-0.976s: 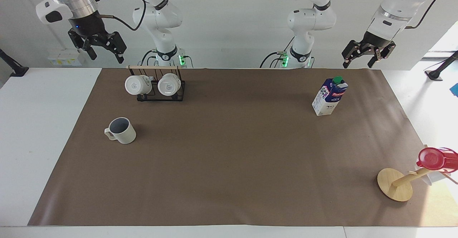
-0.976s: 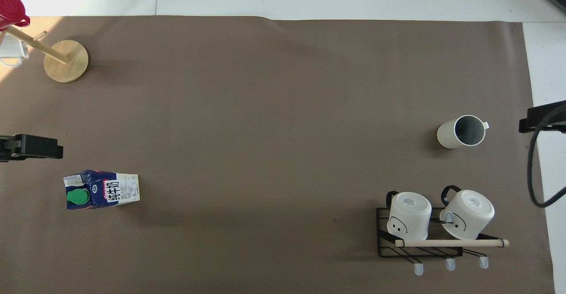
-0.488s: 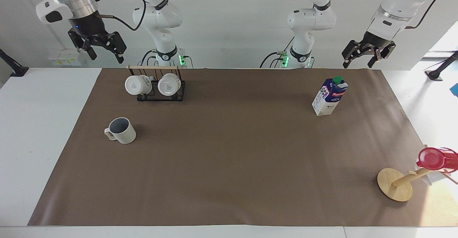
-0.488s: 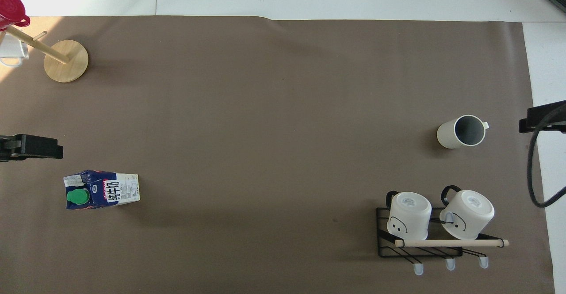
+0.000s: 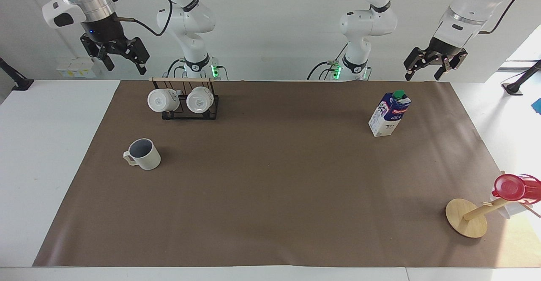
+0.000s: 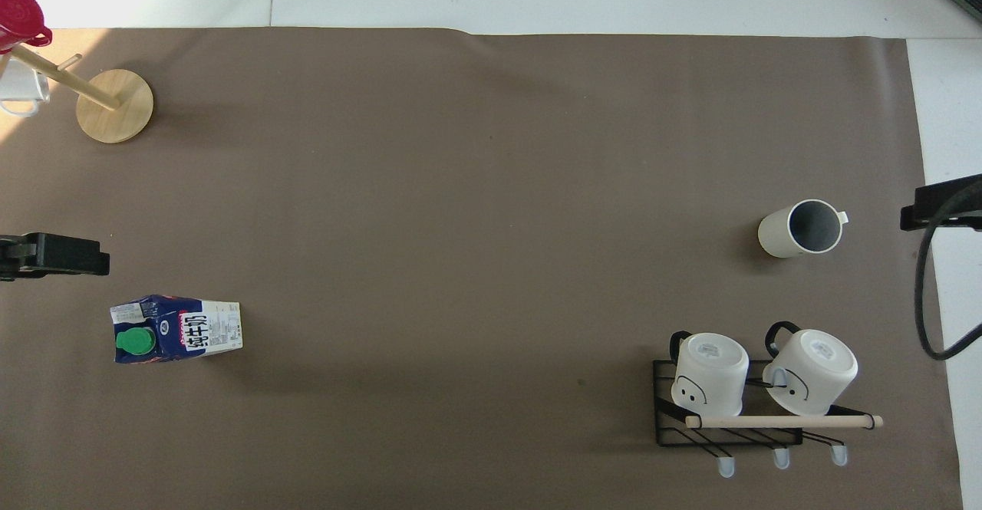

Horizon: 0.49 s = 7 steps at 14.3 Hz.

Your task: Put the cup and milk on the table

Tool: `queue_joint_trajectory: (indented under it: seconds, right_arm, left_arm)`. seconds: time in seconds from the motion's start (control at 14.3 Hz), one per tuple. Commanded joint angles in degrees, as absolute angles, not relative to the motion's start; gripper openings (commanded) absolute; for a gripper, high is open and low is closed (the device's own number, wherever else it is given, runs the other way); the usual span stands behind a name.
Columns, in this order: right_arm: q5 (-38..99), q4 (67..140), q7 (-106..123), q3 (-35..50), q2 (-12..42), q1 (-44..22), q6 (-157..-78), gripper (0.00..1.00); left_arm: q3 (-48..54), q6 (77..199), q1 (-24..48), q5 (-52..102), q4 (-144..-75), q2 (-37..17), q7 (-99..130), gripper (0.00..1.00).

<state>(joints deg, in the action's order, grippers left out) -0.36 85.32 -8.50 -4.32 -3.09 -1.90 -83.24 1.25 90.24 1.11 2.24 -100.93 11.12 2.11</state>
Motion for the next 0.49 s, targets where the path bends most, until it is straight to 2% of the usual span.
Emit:
queue_joint_trajectory:
  seconds: [0.0,0.42]
  right_arm:
    - [0.62,85.43,-7.82,-4.22,-3.60,-1.49,-82.79,1.00]
    - [0.62,85.43,-7.82,-3.96,-3.60,-1.49,-82.79,1.00]
  left_arm:
    - [1.14,88.95,1.23,1.67,-99.76,10.72,2.55,1.00]
    - [1.14,88.95,1.14,1.67,-99.76,10.72,2.55,1.00]
